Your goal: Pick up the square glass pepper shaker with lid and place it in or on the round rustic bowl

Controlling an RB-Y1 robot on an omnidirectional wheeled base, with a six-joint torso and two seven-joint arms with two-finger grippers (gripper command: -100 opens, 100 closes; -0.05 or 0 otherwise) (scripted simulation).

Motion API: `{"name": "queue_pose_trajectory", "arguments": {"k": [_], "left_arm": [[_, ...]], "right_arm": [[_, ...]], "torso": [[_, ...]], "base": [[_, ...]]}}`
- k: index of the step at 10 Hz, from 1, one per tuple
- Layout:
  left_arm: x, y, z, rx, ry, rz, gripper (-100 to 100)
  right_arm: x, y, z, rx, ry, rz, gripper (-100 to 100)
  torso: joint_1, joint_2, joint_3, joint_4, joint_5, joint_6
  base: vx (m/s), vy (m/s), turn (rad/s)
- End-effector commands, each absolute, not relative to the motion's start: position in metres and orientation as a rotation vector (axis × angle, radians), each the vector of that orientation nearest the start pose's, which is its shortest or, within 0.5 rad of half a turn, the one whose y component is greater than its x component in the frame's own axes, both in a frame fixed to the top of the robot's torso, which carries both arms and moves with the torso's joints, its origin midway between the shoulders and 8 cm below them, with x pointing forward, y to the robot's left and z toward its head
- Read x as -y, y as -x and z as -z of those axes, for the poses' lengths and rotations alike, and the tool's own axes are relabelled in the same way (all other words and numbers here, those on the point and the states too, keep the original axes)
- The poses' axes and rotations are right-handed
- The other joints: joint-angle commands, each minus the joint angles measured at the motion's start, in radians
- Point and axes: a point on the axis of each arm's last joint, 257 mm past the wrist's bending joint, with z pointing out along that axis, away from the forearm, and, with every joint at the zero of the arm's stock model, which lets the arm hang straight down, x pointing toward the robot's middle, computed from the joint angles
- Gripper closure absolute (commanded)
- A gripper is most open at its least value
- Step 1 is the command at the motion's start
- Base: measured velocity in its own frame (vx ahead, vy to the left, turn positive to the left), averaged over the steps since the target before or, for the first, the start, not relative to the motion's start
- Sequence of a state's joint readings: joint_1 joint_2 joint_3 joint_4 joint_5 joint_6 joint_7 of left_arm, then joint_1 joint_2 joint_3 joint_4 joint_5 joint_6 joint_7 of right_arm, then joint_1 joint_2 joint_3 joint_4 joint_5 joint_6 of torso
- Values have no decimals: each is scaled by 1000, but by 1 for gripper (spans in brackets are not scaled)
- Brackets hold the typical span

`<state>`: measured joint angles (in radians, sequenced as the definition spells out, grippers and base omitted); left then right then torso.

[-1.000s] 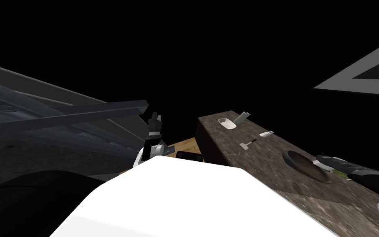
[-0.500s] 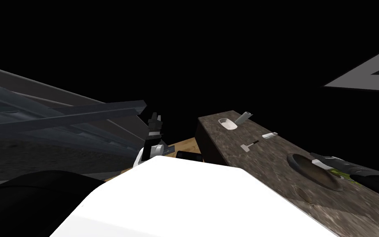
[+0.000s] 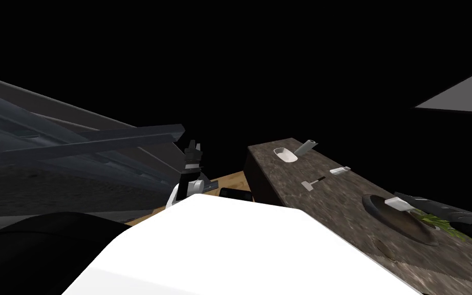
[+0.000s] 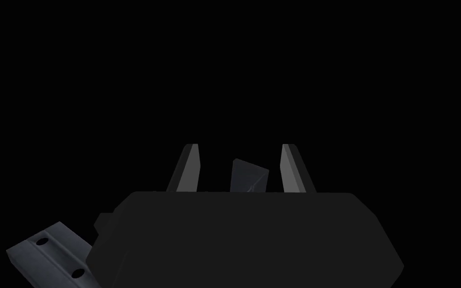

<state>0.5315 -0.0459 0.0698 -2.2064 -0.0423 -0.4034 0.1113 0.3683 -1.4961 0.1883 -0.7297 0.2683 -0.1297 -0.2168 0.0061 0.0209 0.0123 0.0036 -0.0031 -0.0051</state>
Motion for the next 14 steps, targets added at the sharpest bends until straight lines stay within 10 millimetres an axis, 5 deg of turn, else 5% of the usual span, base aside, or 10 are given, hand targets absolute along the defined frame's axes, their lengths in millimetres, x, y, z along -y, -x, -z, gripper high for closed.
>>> {"name": "queue_pose_trajectory", "arguments": {"k": [1,8,9,14], "left_arm": [[-315,-362,39,-686,869,1243,0],[-315,-362,39,-686,869,1243,0],[-316,-362,40,-686,869,1243,0],[-316,-362,40,-686,869,1243,0]], "right_arm": [[909,-215,147,-2054,-589,816,-100],[923,-190,118,-2068,-640,858,-100],[924,-190,117,-2066,-643,857,0],[924,-190,117,-2066,-643,857,0]], "torso": [[0,0,0,0,0,0],[0,0,0,0,0,0],[0,-1,0,0,0,1],[-1,-1,-1,0,-1,1]], "base": [[-19,-2,40],[-19,2,82],[0,0,0],[0,0,0]]}}
